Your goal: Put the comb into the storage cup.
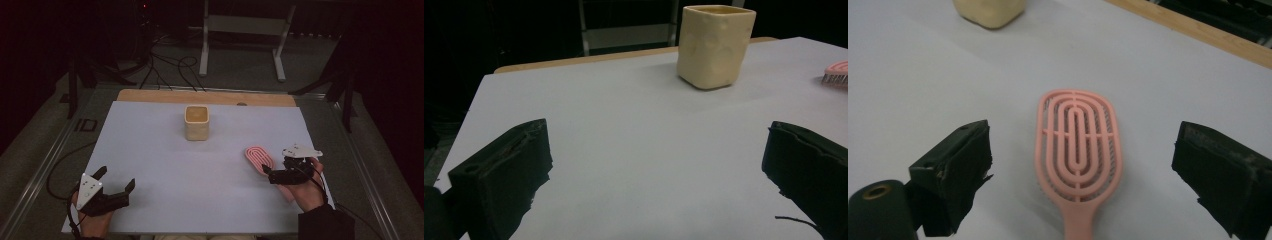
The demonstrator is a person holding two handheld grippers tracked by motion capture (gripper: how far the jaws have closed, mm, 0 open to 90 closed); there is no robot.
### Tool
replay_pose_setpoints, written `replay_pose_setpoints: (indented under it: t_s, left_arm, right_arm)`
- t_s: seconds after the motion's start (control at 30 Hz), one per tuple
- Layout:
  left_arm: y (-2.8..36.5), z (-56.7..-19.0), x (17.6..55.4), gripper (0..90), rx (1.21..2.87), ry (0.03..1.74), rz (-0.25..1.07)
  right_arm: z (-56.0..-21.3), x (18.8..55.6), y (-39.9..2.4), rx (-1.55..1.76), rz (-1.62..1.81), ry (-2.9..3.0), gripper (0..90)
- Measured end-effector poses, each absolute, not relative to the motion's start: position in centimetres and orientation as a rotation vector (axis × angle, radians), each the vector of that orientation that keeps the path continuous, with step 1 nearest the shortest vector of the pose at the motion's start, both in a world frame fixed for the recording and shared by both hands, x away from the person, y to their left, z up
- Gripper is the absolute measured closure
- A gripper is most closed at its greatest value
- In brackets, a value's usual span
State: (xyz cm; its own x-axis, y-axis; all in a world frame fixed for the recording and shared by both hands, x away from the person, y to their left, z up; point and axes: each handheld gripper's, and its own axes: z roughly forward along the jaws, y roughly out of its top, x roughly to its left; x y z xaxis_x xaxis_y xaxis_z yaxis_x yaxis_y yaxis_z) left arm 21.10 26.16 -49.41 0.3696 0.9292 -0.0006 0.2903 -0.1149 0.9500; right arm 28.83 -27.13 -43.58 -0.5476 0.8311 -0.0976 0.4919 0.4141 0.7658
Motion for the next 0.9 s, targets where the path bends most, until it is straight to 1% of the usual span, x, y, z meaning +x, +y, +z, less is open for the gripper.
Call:
replay_pose_setpoints:
  t_s: [0.9]
  left_arm:
    - [26.0,-49.7,21.3,0.0,1.655,1.114,0.797]
  right_arm:
    - [-44.7,30.8,-27.3,1.171,0.773,2.374,8.9]
